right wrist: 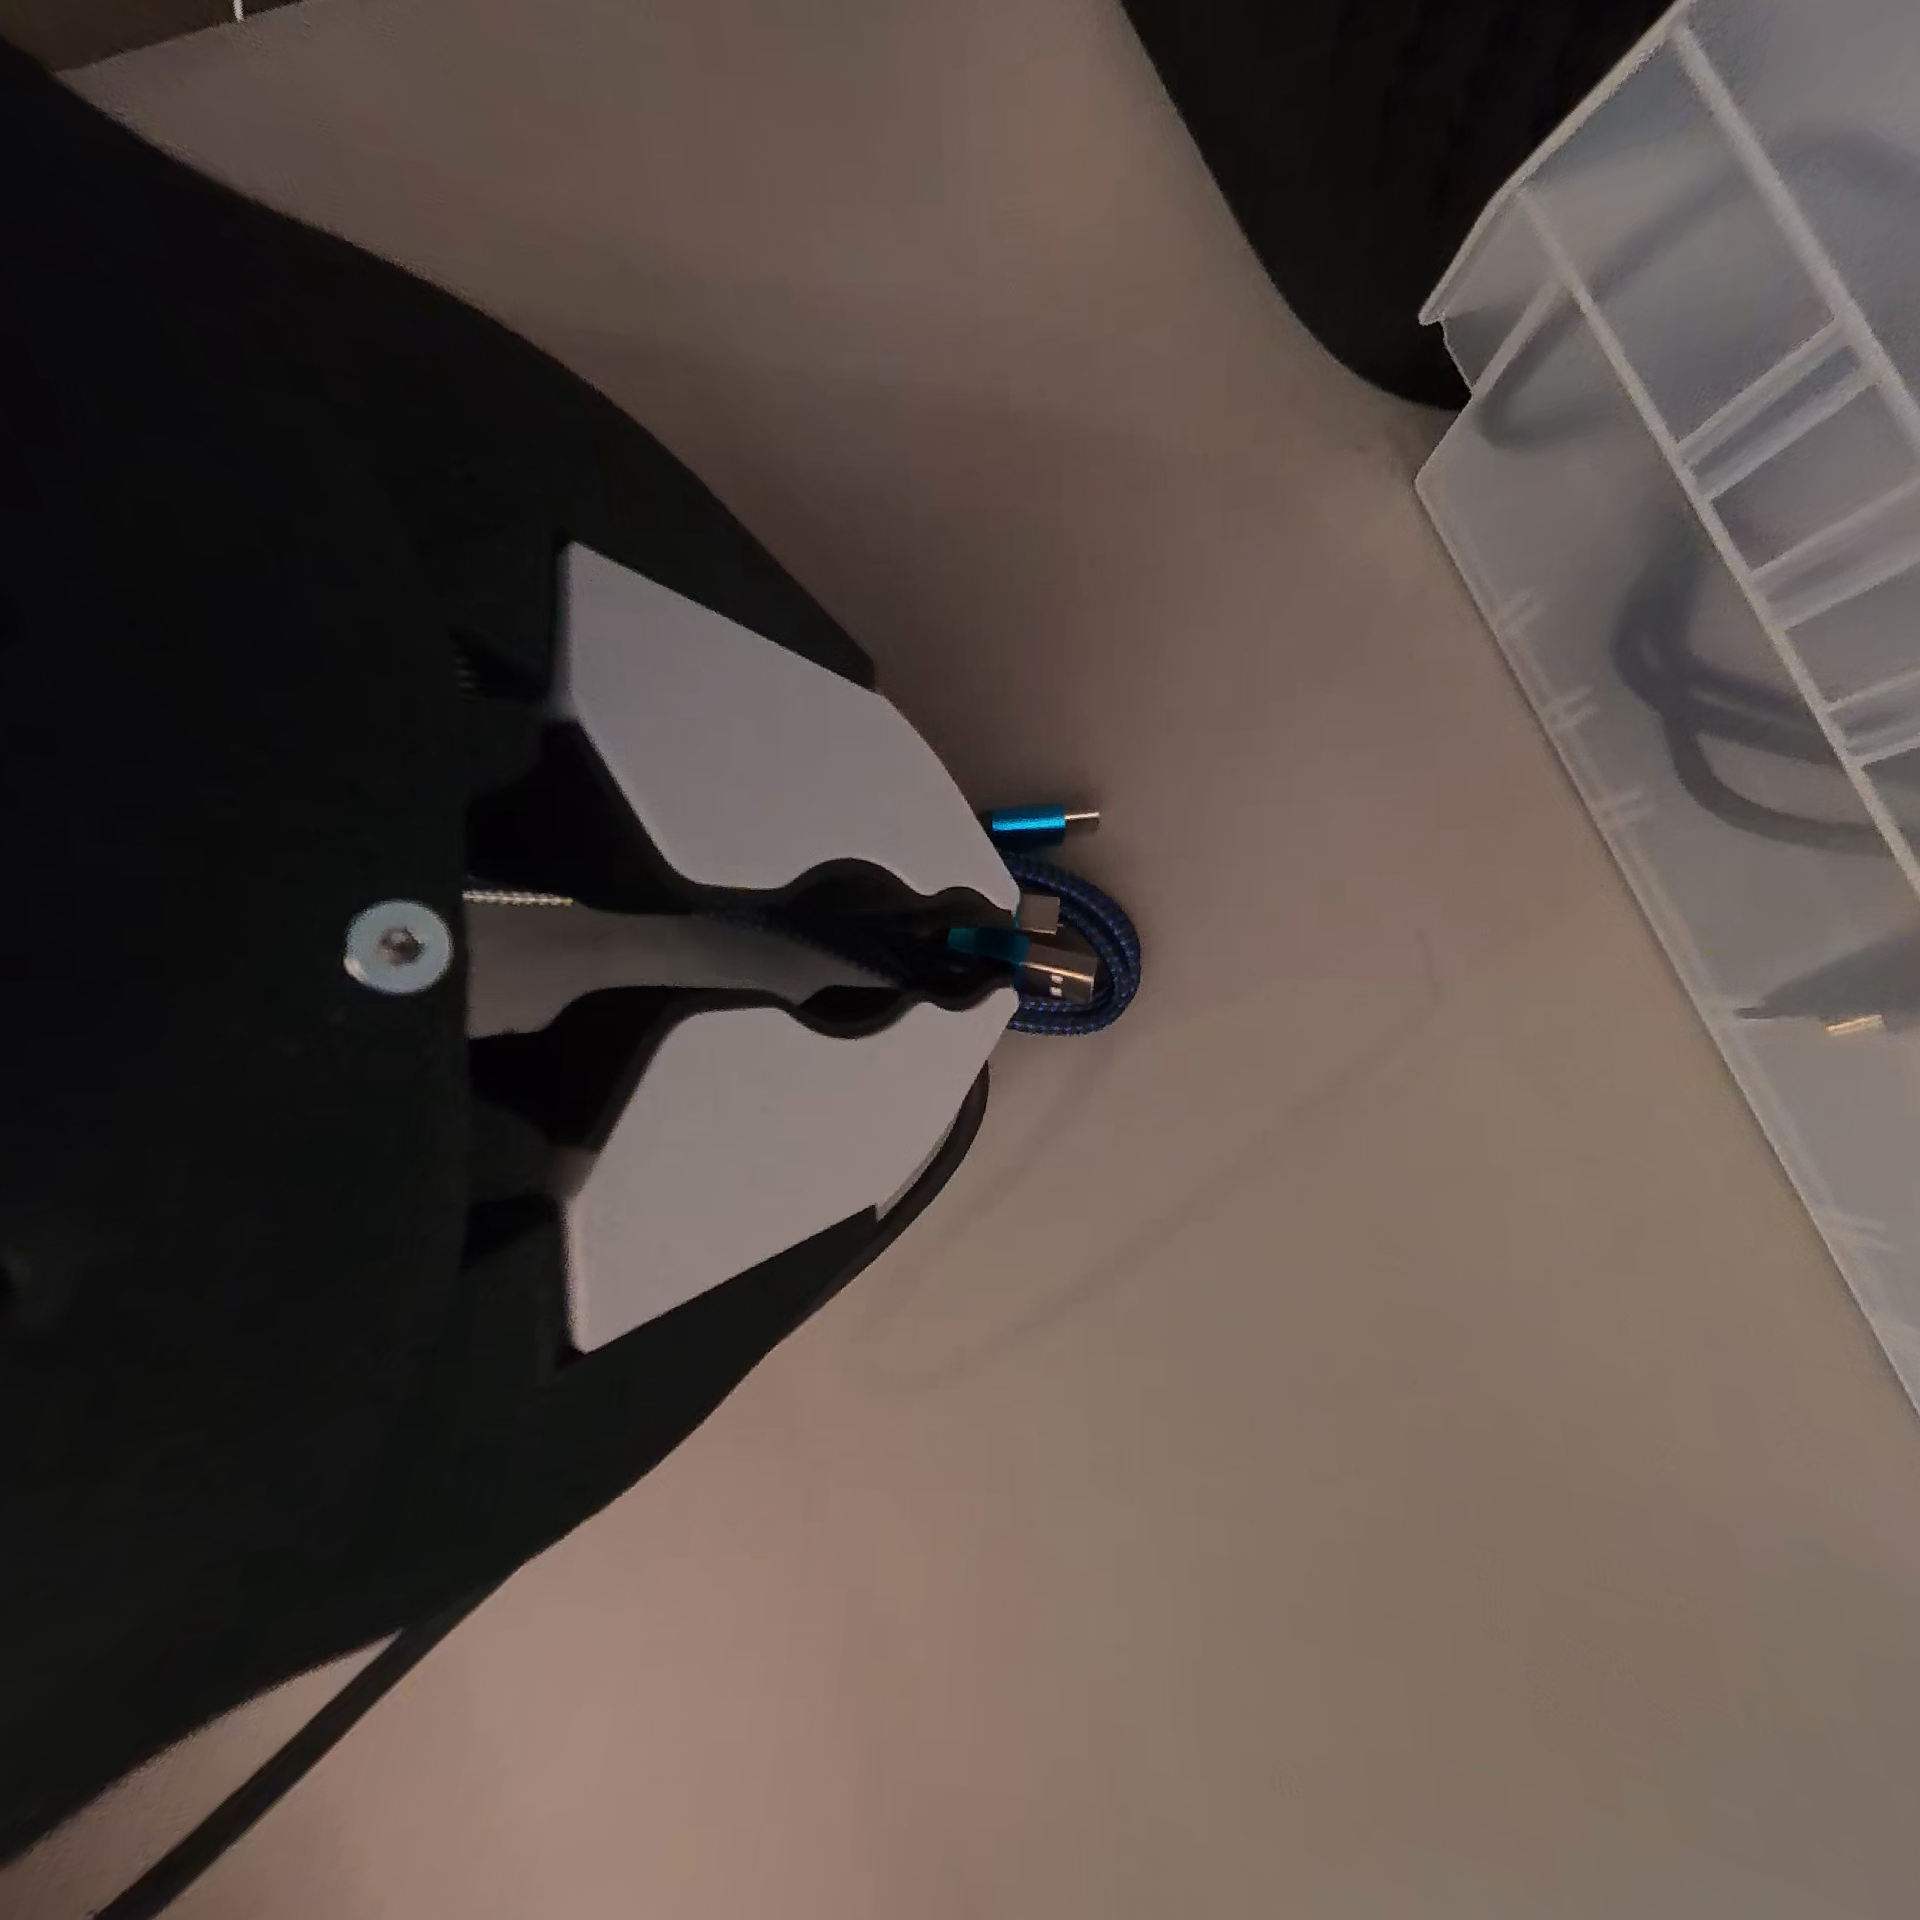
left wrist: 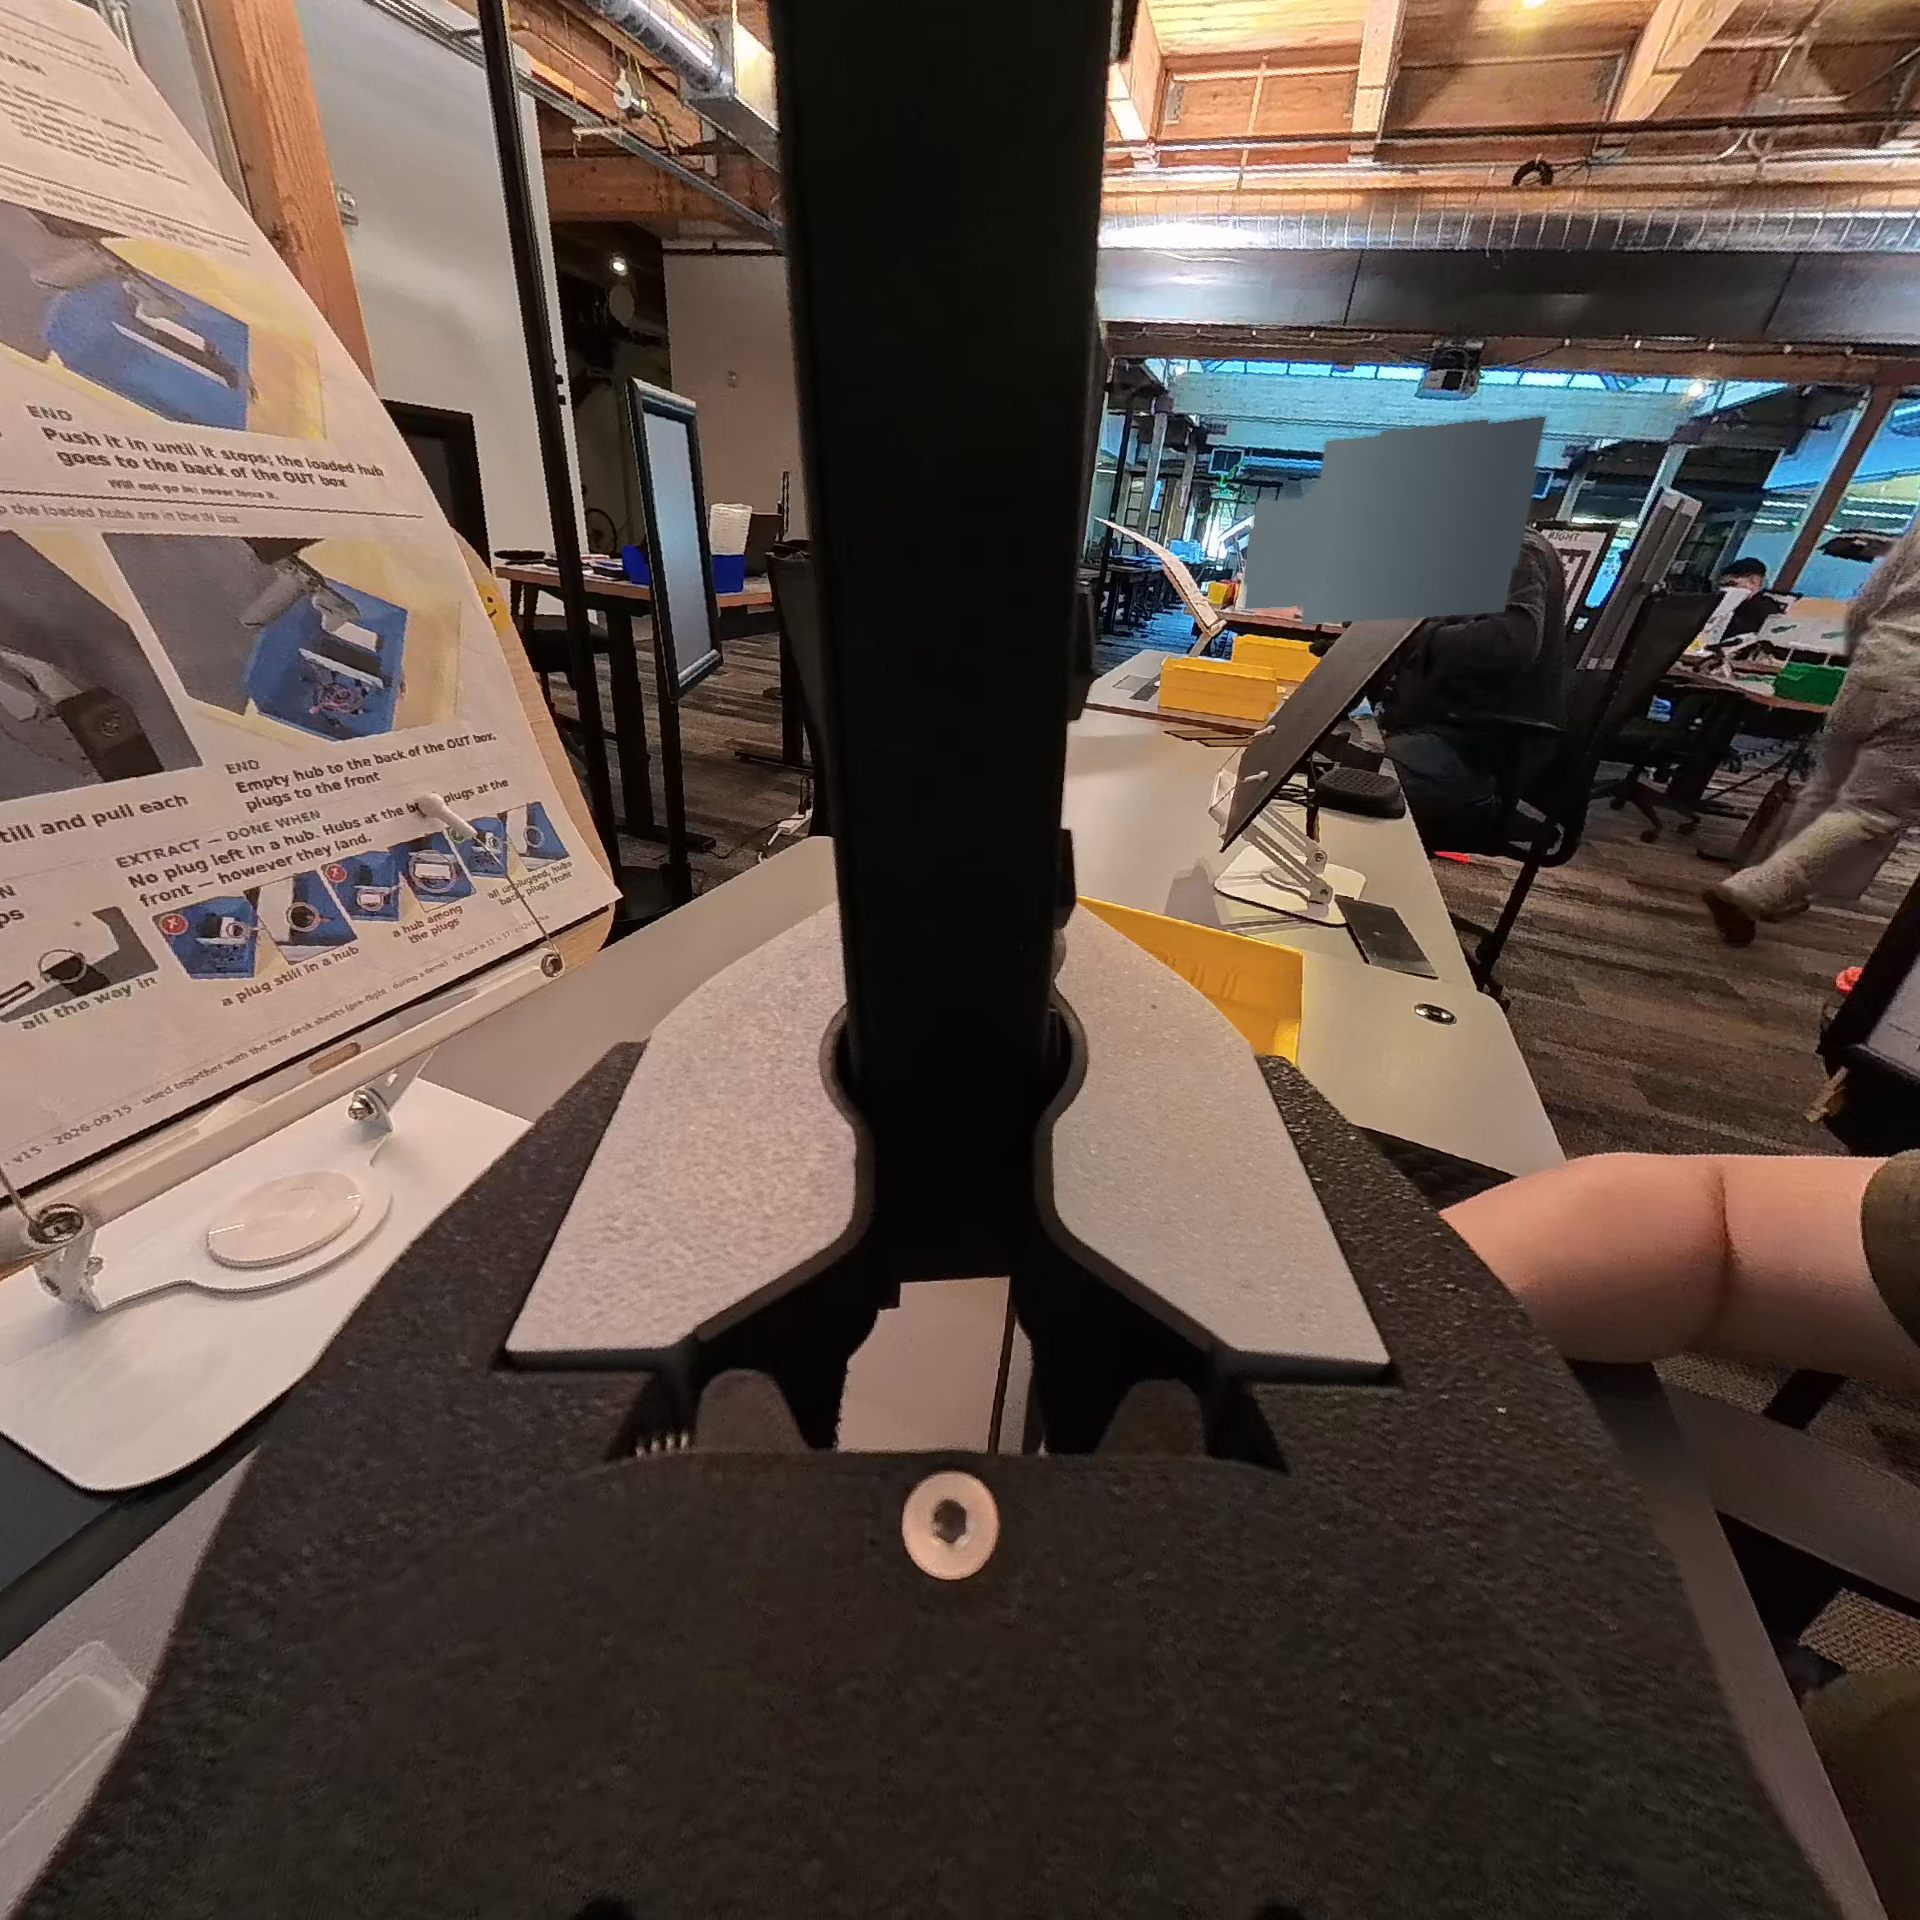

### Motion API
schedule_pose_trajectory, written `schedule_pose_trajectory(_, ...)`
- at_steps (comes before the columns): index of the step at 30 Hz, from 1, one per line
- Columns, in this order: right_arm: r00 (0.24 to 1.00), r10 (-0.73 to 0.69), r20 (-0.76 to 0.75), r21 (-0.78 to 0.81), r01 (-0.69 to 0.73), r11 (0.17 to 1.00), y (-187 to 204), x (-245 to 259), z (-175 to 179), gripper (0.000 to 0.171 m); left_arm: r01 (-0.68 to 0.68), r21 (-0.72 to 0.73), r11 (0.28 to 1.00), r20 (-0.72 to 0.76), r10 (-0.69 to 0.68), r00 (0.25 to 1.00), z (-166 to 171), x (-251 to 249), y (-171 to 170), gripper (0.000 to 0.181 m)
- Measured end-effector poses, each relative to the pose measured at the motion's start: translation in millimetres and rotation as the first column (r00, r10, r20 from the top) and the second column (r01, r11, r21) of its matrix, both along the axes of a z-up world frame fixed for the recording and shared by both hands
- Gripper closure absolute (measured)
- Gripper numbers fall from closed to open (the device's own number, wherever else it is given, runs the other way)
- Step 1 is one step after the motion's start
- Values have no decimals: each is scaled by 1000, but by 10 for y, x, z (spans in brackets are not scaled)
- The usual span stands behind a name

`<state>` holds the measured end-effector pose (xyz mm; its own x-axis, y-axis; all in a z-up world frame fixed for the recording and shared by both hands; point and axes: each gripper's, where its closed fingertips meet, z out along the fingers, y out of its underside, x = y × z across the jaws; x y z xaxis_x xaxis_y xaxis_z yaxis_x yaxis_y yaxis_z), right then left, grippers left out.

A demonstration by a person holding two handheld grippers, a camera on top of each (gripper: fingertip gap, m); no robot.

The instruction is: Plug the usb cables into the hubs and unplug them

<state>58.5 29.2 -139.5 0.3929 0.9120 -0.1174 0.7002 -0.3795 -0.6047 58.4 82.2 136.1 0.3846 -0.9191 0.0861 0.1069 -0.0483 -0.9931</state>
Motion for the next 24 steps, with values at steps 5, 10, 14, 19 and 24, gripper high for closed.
schedule_pose_trajectory(5,999,5,53,18,-6,1000,-44,48,-42,157,-3,1,1000,1,3,1000,2,-6,3,156)
schedule_pose_trajectory(10,997,-4,77,77,-2,997,-31,38,-49,157,-3,0,1000,3,3,1000,-1,-5,6,156)
schedule_pose_trajectory(14,1000,5,16,10,-5,1000,-39,8,-43,162,-1,1,1000,-3,1,1000,-11,9,2,156)
schedule_pose_trajectory(19,980,39,-197,-61,-52,997,-68,-32,286,163,-6,2,1000,-2,6,1000,-11,-4,11,156)
schedule_pose_trajectory(24,905,109,-411,-93,-160,983,-172,-14,739,164,-21,4,1000,13,21,1000,-5,-32,40,156)
